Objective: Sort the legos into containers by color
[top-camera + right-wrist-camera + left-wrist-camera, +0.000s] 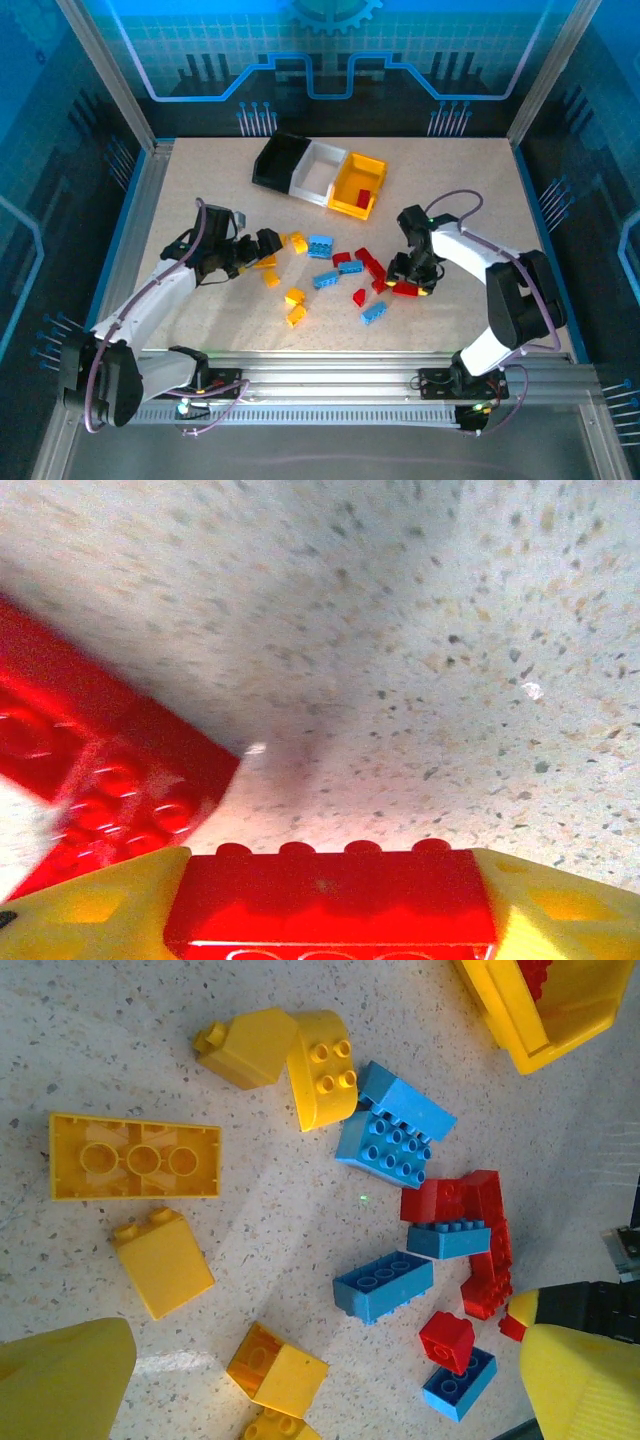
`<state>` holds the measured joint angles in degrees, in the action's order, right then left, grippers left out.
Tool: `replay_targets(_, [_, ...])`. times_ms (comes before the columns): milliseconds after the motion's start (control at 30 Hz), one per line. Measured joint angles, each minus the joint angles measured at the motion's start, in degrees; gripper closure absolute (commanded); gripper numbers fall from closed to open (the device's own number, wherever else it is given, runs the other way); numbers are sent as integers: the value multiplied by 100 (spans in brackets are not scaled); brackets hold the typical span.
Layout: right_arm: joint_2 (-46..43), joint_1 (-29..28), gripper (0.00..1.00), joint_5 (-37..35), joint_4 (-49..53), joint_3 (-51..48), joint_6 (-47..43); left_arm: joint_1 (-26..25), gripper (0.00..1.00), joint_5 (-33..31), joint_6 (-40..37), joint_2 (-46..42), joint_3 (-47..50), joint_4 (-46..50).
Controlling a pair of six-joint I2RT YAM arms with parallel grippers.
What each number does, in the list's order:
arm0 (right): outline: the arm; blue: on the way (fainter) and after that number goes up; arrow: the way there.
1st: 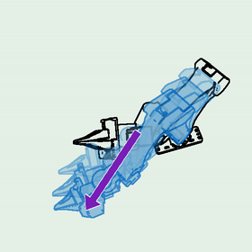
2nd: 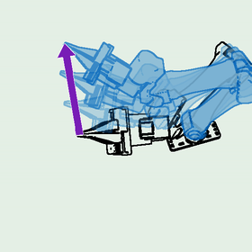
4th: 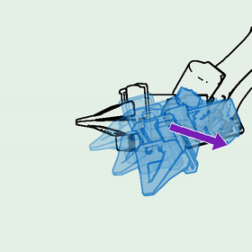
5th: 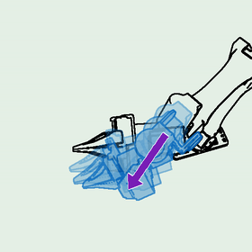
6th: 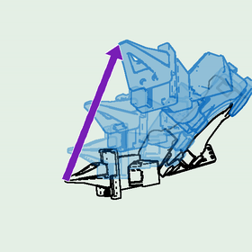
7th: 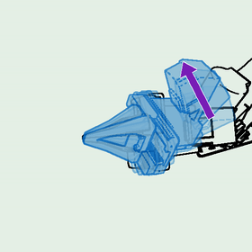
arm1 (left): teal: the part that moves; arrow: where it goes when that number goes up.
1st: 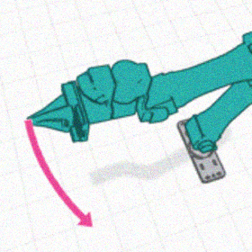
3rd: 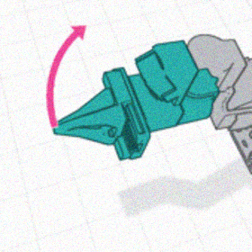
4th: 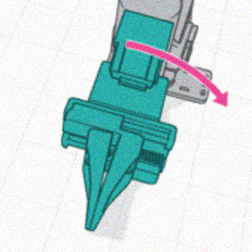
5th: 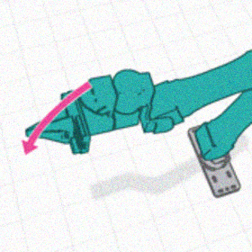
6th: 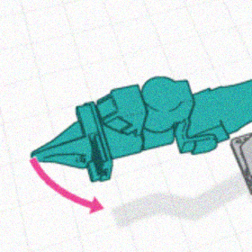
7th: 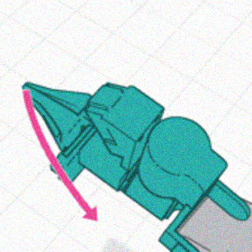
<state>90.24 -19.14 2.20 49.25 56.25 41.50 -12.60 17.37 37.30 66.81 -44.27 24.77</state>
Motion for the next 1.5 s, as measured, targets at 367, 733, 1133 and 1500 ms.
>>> replay_targets(367, [688,55,35,588,-103,2463,52,0,1,4,24,297,-101,-66])
replay_targets(733, [3132,304,35,1143,-210,5383,114,0,1,0,-179,245,-328,227])
replay_targets(1133, [4516,472,31,1412,-26,7042,245,0,1,-190,-424,72,-452,706])
replay_targets(1500, [4629,511,17,1502,42,7276,326,0,1,-256,-444,74,-590,796])
